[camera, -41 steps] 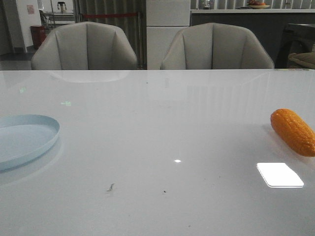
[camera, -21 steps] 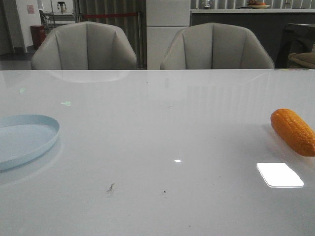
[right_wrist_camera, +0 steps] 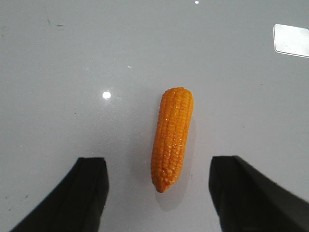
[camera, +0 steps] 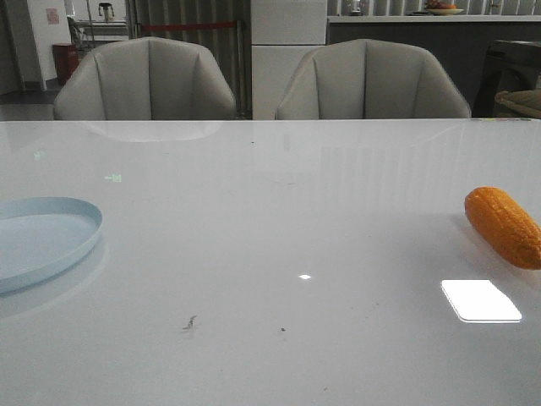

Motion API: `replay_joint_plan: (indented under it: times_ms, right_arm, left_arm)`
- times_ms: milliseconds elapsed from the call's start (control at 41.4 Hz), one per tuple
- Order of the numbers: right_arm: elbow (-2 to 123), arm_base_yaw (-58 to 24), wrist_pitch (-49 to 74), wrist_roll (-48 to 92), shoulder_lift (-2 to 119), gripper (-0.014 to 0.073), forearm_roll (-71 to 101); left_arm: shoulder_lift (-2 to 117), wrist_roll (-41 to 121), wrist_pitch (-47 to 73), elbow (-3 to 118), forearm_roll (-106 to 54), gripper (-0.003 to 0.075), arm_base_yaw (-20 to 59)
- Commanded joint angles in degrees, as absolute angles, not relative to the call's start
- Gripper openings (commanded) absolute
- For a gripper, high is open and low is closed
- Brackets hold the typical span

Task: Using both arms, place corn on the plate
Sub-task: 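Lower the left gripper over the light blue plate rim and grasp it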

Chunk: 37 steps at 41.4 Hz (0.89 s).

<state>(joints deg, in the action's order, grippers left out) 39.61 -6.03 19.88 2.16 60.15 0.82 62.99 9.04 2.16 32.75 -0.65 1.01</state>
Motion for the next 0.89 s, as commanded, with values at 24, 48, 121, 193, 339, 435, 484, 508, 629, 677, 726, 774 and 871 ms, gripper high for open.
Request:
replay_joint_plan:
  times_ms: [24,48,121,193,339,435,484,508,629,677,726,774,871]
  right_arm:
    - [41.7,-5.6,17.2,2.1,59.5,0.0552,0.8]
    - [41.7,-5.6,17.6,2.1,59.5,0.0552,0.8]
    - [41.7,-5.6,18.9,2.1,59.5,0.0552,0.8]
    - [41.7,-5.6,20.4,2.1,59.5,0.0552,0.8]
    - [41.7,-5.6,22.0,2.1,59.5,0.0552,0.8]
    - [41.7,-5.6,21.9,2.1,59.5,0.0552,0.8]
    - [41.7,-5.6,21.9,2.1,59.5,0.0552,0.8]
    - [41.7,-5.6,21.9,2.1,59.5,0.0552,0.8]
    - [41.7,-5.6,21.9,2.1,59.5,0.0552,0.8]
    - [41.7,-5.6,22.0,2.1,59.5,0.0552,0.8]
    - [41.7,-5.6,22.2,2.1,59.5,0.0552,0.8]
    - [41.7,-5.6,22.7,2.1,59.5,0.0552,0.8]
    - [41.7,-5.6,23.7,2.1,59.5,0.0552,0.8]
  left_arm:
    - [63.0,9.0,1.5,36.3,-3.2,0.0508,0.9]
    - [63.4,9.0,3.9,37.0,-4.9,0.0509,0.6]
    - [65.1,9.0,9.3,40.0,-9.0,0.0509,-1.3]
    - [67.6,9.0,13.6,43.3,-10.8,0.0509,-3.3]
    - [74.8,9.0,24.1,52.1,-12.7,0.0509,-6.6]
    - [80.9,9.0,31.0,58.0,-13.1,0.0509,-7.3]
    - [83.6,9.0,33.5,61.1,-13.1,0.0509,-7.4]
    - [85.4,9.0,34.9,62.4,-13.1,0.0509,-7.4]
    - [92.4,9.0,39.0,68.9,-13.8,0.0509,-7.4]
    - [95.3,9.0,40.3,71.2,-13.8,0.0509,-7.4]
    - [98.1,9.0,41.7,73.1,-13.8,0.0509,-7.4]
    - [100.6,9.0,43.2,75.0,-13.9,0.0509,-7.4]
    - [104.8,9.0,45.6,78.0,-13.9,0.0509,-7.4]
